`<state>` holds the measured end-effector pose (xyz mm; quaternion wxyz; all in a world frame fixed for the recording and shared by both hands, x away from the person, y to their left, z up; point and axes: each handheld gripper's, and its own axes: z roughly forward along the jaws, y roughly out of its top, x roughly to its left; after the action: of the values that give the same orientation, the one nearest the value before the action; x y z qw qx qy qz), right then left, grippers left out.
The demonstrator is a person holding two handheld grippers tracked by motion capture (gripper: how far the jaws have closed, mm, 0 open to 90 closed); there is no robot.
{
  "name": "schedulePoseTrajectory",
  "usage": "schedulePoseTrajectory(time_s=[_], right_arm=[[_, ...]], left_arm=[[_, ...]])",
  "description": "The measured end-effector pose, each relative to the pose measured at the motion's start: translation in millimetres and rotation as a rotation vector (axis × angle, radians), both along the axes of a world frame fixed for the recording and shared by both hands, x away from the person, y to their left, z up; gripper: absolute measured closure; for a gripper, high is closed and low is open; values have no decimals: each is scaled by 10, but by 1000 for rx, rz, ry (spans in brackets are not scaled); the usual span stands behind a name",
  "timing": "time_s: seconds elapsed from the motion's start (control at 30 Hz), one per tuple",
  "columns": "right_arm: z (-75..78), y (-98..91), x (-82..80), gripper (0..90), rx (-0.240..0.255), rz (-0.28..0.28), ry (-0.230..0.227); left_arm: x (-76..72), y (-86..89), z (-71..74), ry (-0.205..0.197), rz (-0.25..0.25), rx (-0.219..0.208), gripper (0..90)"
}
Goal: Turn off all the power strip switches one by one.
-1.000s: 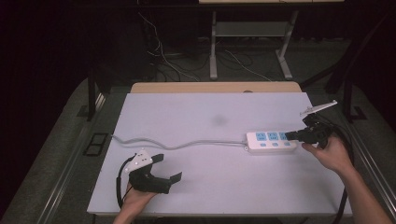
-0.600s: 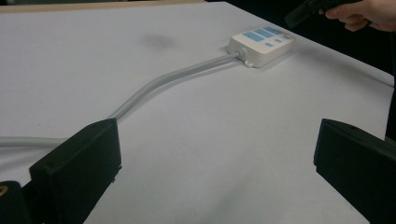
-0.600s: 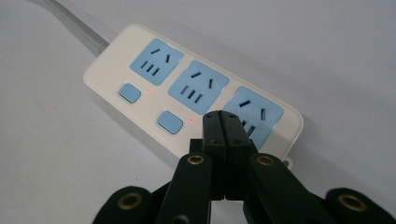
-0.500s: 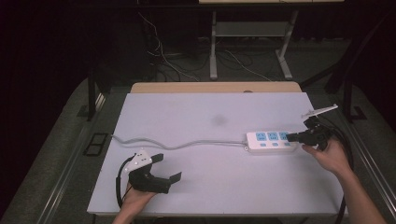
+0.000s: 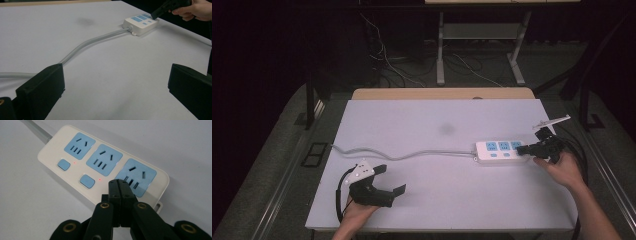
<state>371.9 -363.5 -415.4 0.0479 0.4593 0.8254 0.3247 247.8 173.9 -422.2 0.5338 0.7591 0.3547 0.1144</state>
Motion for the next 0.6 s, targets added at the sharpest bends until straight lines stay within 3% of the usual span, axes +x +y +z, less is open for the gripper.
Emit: schedulePoseTrajectory(time_s=[0.33,0.6], right_arm=[[-17,17,-55,899,-13,4,-42],[-56,-27,-81,900,31,-7,-55]], left_arm=[[-2,2,0,3,-2,-5,0],[0,5,-2,6,0,-6,0]])
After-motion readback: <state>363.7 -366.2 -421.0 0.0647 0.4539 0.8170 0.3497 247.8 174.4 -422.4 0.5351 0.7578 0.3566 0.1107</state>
